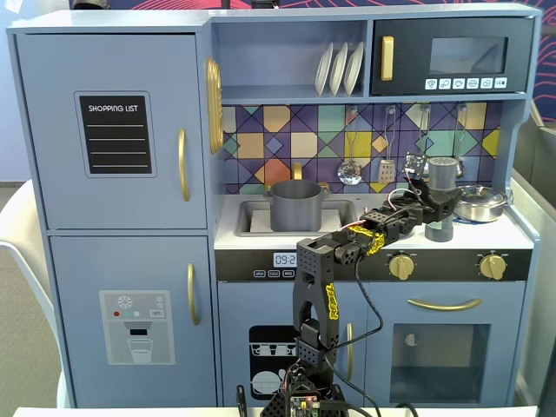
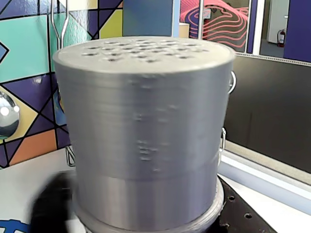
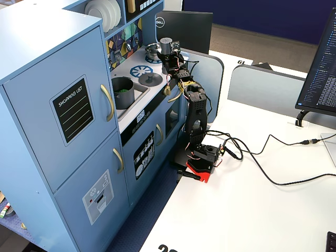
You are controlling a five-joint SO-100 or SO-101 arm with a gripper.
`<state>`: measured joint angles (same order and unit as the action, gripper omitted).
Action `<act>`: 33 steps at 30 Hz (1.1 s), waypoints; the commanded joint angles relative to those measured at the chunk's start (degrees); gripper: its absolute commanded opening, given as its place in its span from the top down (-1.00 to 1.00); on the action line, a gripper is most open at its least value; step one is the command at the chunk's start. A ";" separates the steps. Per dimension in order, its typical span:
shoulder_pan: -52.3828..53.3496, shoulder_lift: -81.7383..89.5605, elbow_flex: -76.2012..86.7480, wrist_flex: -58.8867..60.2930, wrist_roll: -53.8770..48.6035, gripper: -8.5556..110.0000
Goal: Put salt in the gray recipient
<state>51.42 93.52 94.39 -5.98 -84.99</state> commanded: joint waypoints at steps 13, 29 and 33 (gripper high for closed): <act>2.72 40.52 20.48 24.61 -2.02 0.52; -46.32 81.21 44.65 87.19 -8.17 0.86; -46.76 81.83 59.59 79.01 -6.06 0.86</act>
<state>6.59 174.46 144.05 78.05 -93.08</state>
